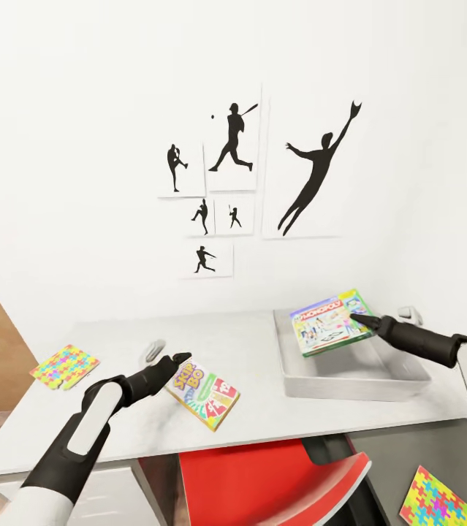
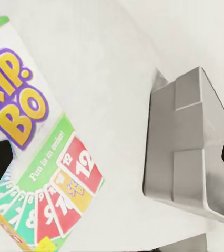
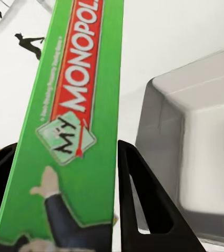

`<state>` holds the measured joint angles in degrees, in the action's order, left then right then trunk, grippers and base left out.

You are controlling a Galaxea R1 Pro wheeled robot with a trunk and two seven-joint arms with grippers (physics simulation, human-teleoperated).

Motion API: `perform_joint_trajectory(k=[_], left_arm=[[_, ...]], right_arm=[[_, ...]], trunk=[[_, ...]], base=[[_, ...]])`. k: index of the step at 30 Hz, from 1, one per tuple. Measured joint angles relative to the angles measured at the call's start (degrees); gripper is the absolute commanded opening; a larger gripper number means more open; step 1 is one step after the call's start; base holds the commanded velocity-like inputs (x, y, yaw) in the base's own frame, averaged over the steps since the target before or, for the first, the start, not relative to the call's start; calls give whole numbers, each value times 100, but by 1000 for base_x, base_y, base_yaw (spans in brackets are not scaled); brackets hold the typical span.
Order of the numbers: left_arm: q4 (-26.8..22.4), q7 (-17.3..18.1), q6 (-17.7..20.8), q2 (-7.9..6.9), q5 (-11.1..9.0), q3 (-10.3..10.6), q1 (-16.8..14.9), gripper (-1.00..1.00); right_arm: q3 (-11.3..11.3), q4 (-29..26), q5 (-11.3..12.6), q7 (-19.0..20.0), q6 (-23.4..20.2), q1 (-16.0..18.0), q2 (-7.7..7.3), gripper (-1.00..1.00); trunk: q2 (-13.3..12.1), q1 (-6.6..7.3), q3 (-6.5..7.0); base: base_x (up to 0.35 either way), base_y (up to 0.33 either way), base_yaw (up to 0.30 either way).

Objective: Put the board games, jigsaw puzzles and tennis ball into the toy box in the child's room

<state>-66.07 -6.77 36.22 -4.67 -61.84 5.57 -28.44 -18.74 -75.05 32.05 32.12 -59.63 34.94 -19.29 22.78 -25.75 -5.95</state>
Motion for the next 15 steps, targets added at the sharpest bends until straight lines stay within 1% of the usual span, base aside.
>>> perform_joint_trajectory(k=[3, 4, 5, 7, 8, 12, 13, 15], left_arm=[[-1, -18, 17, -13, -8, -5, -155, 100], [-2, -19, 18, -13, -6, -5, -156, 100], [-3, -21, 22, -14, -10, -5, -193, 100], [-5, -25, 40, -13, -15, -5, -248, 100], [-5, -25, 40, -13, -14, -5, -248, 100], [-5, -23, 133, -12, -34, -8, -322, 100], [-6, -23, 134, -13, -33, -8, -323, 100], [-8, -20, 198, -6, -43, -10, -364, 100]], right_arm=[[9, 602, 5, -11, -4, 308, -15, -100], [9, 608, 12, -10, -7, 311, -15, -100], [11, 785, 33, -13, -12, 409, -22, -100], [15, 1105, -3, -14, -6, 603, -35, -100], [16, 1110, 13, -14, -11, 606, -35, -100], [20, 1612, -2, -53, -9, 935, -54, -100], [20, 1616, -7, -54, -9, 937, -54, -100], [19, 1861, -10, -108, -8, 1080, -57, -100]], trunk=[[0, 0, 0], [1, 0, 0], [1, 0, 0], [0, 0, 0], [1, 1, 0], [1, 0, 0], [1, 0, 0], [0, 0, 0]], base=[[0, 0, 0], [0, 0, 0], [0, 0, 0], [0, 0, 0], [0, 0, 0], [0, 0, 0], [0, 0, 0], [0, 0, 0]])
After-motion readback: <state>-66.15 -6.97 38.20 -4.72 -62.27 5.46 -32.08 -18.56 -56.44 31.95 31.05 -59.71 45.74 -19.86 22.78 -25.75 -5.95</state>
